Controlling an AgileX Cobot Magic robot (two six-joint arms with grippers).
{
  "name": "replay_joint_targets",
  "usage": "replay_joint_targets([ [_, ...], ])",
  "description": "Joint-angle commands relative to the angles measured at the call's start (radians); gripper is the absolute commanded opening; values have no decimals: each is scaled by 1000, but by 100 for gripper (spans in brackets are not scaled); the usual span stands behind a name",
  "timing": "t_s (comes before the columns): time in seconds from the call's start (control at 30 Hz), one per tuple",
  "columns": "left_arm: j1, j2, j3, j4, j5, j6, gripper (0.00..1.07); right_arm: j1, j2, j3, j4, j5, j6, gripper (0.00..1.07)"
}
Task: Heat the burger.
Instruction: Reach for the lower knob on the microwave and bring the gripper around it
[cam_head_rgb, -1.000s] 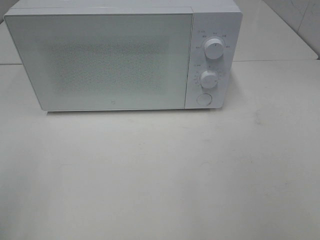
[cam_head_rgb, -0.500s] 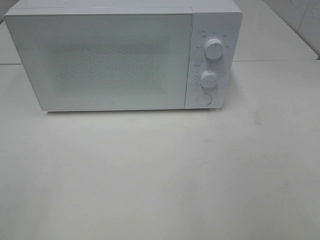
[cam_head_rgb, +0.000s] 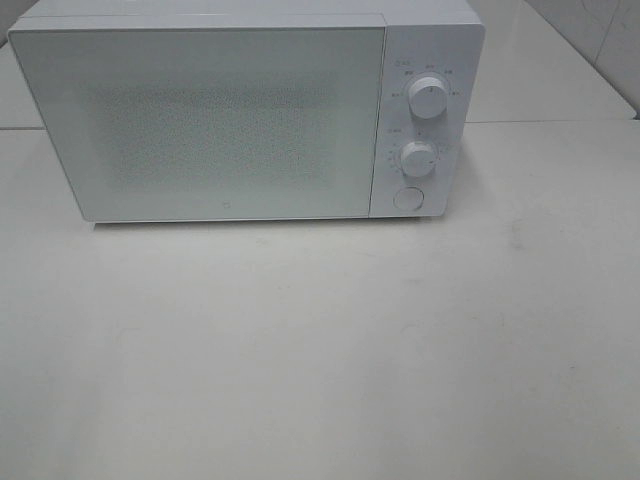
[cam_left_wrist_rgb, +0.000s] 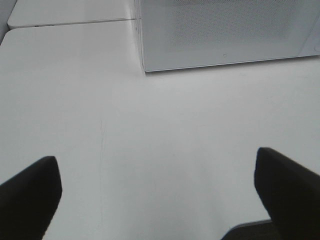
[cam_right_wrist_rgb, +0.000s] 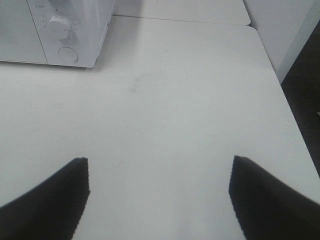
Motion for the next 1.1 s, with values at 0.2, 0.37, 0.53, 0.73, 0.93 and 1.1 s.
replay_joint_targets([
  [0.2,2,-18,3,-8,-15,-4,98,-5,-28,3,-1,-8,-6,75],
  [0.37,2,-18,3,-8,-15,-4,98,-5,-28,3,-1,-8,-6,75],
  [0.53,2,-18,3,-8,-15,-4,98,-2,-26,3,15,-8,-6,75],
  [0.73,2,-18,3,-8,-15,-4,98,-2,-20,3,13,-8,-2,75],
  [0.93,2,-18,3,-8,-15,-4,98,-2,-20,-25,11,-40,12,75],
  [1.1,2,-18,3,-8,-15,-4,98,-2,-15,-27,2,-111,15,75],
])
